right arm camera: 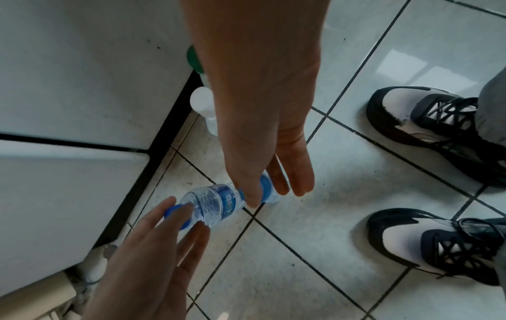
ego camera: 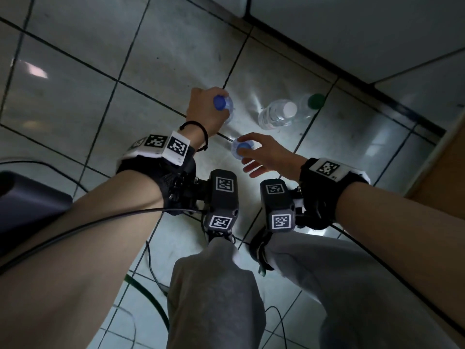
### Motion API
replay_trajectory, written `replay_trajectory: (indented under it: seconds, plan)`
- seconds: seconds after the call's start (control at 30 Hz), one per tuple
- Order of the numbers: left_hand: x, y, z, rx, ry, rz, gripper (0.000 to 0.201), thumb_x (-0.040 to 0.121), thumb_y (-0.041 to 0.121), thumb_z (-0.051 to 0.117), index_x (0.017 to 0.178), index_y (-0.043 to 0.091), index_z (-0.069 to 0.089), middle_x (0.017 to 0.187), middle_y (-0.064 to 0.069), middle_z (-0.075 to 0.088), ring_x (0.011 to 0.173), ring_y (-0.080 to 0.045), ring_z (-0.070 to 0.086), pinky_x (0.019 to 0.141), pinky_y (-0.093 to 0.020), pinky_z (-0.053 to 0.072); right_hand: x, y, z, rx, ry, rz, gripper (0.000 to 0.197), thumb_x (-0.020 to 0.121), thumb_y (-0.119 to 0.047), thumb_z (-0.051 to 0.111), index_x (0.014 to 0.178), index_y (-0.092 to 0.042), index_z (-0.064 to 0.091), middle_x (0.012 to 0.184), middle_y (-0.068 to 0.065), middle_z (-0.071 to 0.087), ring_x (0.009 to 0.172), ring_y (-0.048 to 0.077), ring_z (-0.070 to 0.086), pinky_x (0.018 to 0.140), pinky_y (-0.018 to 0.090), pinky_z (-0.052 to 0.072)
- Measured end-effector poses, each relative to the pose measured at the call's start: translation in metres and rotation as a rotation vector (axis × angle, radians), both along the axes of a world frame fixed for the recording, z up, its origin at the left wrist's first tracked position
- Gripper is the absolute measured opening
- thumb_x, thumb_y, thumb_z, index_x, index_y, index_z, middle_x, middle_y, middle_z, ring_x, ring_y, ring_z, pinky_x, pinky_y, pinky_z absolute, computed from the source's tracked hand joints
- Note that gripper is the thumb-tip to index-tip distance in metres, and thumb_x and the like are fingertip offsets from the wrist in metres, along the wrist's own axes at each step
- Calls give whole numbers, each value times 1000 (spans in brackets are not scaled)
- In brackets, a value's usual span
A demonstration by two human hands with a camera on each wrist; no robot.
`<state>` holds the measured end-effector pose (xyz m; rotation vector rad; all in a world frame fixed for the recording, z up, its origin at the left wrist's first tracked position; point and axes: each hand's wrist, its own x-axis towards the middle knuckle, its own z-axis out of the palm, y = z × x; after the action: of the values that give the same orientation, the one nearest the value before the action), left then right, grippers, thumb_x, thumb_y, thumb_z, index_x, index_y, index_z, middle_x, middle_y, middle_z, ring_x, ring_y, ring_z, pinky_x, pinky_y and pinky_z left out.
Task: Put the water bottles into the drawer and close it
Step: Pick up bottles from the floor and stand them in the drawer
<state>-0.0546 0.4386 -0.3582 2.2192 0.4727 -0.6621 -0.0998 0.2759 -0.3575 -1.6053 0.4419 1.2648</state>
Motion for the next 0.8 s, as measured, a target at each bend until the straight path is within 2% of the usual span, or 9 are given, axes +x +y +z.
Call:
replay_trajectory:
  seconds: [0.1, 0.2, 0.27, 0.33, 0.4, 0.47, 0.57, 0.67, 0.8]
  plan:
    - [1, 2, -5, 96, -34, -61, 25, 80, 11, 65, 104, 14, 67, 121, -16, 51, 100, -25, 56, 86, -23, 43, 2, 0, -3, -3, -26, -16, 35, 84, -22, 71, 116, -15, 60, 86, 13, 61, 66, 26, 67, 57, 30, 58]
    - [-5, 5, -7, 154, -24, -120, 20, 79, 18, 70, 98, 14, 69, 117, -15, 53, 100, -27, 58, 81, -23, 41, 2, 1, -1, -40, -56, 42, 33, 80, -22, 75, 108, -13, 59, 91, 8, 58, 58, 20, 61, 58, 31, 59]
    - [-10, 9, -1, 156, -1, -135, 21, 78, 18, 72, 98, 12, 69, 114, -13, 54, 98, -24, 57, 78, -23, 39, -1, -1, 2, -87, -103, 101, 24, 80, -19, 73, 98, -15, 57, 92, 8, 55, 55, 16, 55, 54, 29, 59]
    - [-13, 11, 12, 139, 5, -124, 21, 77, 17, 73, 96, 9, 70, 107, -10, 56, 93, -20, 55, 75, -24, 40, -2, -4, 11, -145, -182, 200, 16, 82, -13, 69, 91, -17, 56, 93, 8, 55, 58, 18, 55, 53, 31, 58]
    - [-13, 13, 32, 129, 32, -133, 21, 75, 16, 74, 95, 10, 71, 96, -6, 57, 89, -20, 56, 72, -25, 41, -2, -7, 27, -213, -245, 311, 13, 81, -9, 63, 91, -16, 59, 94, 8, 58, 67, 24, 59, 61, 40, 60]
    - [-15, 14, 57, 120, 70, -160, 20, 73, 17, 74, 92, 11, 71, 94, -5, 62, 91, -22, 60, 72, -25, 44, -1, -9, 51, -266, -256, 345, 16, 81, -9, 60, 95, -15, 62, 92, 6, 58, 72, 25, 59, 67, 40, 60]
    - [-19, 10, 107, 123, 74, -226, 18, 70, 20, 73, 86, 12, 74, 93, -3, 70, 89, -19, 64, 74, -22, 49, 2, -14, 101, -270, -250, 341, 15, 80, -13, 61, 94, -17, 64, 94, 4, 58, 77, 22, 56, 62, 34, 59]
    - [-16, -3, 169, 108, 63, -306, 10, 68, 22, 74, 76, 16, 71, 79, 3, 66, 78, -15, 62, 62, -18, 41, 7, -26, 163, -216, -264, 350, 12, 79, -13, 63, 89, -20, 62, 97, 4, 58, 78, 19, 56, 46, 23, 47]
    - [-3, -24, 256, 90, 51, -436, 10, 66, 20, 75, 71, 21, 67, 69, 7, 61, 70, -14, 57, 56, -17, 35, 13, -43, 248, -164, -310, 298, 13, 82, -12, 62, 92, -19, 61, 90, -2, 54, 72, 11, 53, 47, 21, 45]
